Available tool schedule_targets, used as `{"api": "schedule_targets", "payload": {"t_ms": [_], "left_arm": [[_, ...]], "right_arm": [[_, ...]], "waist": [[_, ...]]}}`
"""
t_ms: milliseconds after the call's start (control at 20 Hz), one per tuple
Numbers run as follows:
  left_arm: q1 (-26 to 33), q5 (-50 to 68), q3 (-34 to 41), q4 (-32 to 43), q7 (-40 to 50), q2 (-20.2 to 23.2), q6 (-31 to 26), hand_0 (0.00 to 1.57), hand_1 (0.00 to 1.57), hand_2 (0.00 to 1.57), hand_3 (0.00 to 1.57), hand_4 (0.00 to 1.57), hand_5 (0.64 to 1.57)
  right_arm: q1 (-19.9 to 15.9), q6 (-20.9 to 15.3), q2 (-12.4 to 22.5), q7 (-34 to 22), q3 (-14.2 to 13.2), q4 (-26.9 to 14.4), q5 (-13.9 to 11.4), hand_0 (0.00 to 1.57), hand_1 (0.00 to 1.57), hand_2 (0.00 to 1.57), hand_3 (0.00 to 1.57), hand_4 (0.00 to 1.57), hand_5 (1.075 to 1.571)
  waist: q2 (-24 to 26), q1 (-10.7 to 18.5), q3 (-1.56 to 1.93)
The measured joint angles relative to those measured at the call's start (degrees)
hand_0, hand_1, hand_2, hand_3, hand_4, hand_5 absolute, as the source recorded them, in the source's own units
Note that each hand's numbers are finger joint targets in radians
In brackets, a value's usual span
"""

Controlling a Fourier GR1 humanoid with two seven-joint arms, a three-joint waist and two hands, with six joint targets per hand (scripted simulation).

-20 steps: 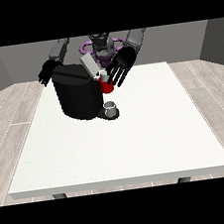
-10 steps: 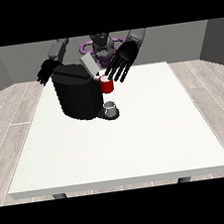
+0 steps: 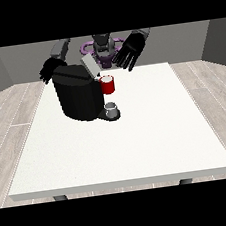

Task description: Insert the coffee pod into the coffee machine and close the lid

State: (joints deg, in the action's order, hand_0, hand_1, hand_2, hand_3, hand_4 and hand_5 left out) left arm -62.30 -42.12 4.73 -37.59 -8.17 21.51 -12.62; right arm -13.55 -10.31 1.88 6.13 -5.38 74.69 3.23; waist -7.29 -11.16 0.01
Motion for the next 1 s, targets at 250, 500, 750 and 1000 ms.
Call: {"api": "schedule_targets", "payload": {"t_ms": [250,500,750,1000], "left_arm": [[4.8,8.1,6.6,-0.5,-1.3,-4.6,0.6,0.0,0.0,0.0,0.0,0.26,1.571],[12.3,16.1,11.9,-0.8,-4.0,-10.1,-0.1,0.0,0.0,0.0,0.0,0.0,1.571],[19.3,20.7,14.3,-1.8,-5.4,-13.6,-0.8,0.0,0.0,0.0,0.0,0.23,1.571],[25.1,24.3,16.5,-2.1,-5.6,-15.0,-1.8,0.0,0.0,0.0,0.0,0.0,1.571]], "right_arm": [[3.8,0.1,0.1,0.5,-0.9,-0.4,0.7,0.0,0.0,0.0,0.0,0.37,1.571],[7.8,1.4,2.0,0.3,-2.3,-0.2,1.5,0.0,0.0,0.0,0.0,0.43,1.571],[9.6,3.8,4.5,-0.7,-1.5,1.6,0.9,0.0,0.0,0.0,0.0,0.37,1.571],[8.5,6.2,5.4,-4.6,1.4,6.5,0.6,0.0,0.0,0.0,0.0,0.0,1.571]], "waist": [[5.5,3.3,-0.04],[12.1,6.9,-0.06],[17.3,10.2,-0.03],[21.2,11.3,-0.04]]}}
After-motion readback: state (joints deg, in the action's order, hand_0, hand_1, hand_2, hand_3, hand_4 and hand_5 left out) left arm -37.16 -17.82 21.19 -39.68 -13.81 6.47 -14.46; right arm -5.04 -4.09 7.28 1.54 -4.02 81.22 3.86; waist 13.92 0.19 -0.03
